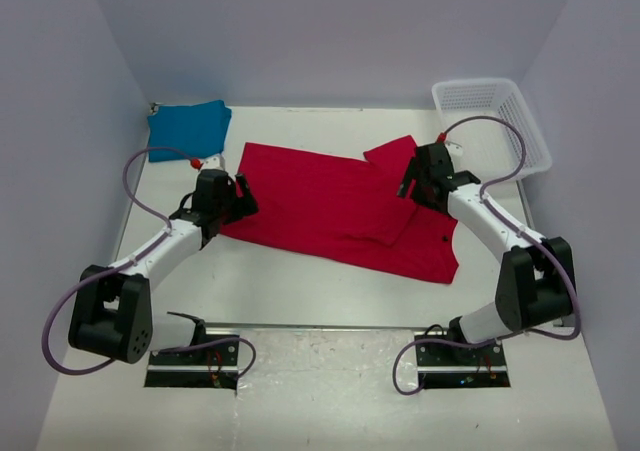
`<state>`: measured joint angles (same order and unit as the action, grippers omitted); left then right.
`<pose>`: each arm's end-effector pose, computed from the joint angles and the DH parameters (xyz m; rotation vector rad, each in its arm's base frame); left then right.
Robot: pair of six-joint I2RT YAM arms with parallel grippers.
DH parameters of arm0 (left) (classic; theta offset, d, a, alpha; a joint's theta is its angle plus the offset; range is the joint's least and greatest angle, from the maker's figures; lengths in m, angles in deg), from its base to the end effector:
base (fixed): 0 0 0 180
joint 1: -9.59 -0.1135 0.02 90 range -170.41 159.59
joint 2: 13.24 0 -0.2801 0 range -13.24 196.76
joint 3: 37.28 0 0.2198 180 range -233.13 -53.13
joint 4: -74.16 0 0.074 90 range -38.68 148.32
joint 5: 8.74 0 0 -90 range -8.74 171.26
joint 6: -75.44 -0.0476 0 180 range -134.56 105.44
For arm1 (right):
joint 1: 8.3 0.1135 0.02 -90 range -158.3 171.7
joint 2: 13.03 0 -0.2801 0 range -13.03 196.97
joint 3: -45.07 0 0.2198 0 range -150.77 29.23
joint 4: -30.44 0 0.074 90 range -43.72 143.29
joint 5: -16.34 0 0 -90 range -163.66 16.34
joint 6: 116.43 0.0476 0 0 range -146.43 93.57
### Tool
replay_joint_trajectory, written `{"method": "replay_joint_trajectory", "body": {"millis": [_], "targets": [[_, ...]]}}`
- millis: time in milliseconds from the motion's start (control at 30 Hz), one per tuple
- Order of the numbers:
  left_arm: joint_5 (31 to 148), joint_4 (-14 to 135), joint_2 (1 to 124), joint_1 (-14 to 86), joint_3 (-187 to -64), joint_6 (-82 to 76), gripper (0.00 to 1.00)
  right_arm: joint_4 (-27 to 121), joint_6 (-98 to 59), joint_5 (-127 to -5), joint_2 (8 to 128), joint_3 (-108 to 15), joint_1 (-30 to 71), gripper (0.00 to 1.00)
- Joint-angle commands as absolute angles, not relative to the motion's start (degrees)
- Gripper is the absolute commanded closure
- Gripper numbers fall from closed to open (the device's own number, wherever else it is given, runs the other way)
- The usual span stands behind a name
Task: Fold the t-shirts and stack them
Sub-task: Fold the flattened tshirt in 1/3 of the way
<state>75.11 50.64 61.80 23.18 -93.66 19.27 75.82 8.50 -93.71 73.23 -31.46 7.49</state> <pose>0.2402 -0.0528 0.2323 -0.4620 2.2740 -0.2995 0.2799 0.0622 0.2585 0.5410 2.3910 -0.0616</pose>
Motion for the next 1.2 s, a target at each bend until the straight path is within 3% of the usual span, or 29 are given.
{"method": "replay_joint_trajectory", "body": {"millis": [0, 100, 133, 200, 600, 1167], "targets": [[76.26, 53.31, 62.08, 23.48, -96.28, 18.31, 0.15, 74.05, 3.54, -86.78, 67.14, -33.0, 7.78, 0.14], [75.99, 53.13, 61.99, 23.48, -96.46, 18.31, 0.16, 77.92, 2.48, -77.98, 66.26, -31.69, 9.09, 0.3], [76.08, 53.13, 62.08, 23.48, -96.46, 18.31, 0.16, 78.1, 2.83, -77.18, 65.73, -30.64, 10.49, 0.5], [76.34, 53.13, 62.08, 23.48, -96.46, 18.4, 0.15, 76.88, 3.44, -75.68, 64.15, -28.26, 11.56, 0.62], [75.9, 51.46, 60.32, 23.48, -96.63, 18.05, 0.15, 68.79, 9.34, -71.63, 65.72, -16.83, 15.25, 0.6], [76.52, 51.2, 59.18, 23.48, -96.1, 17.7, 0.15, 65.27, 10.83, -71.99, 73.19, -17.09, 15.25, 0.61]]}}
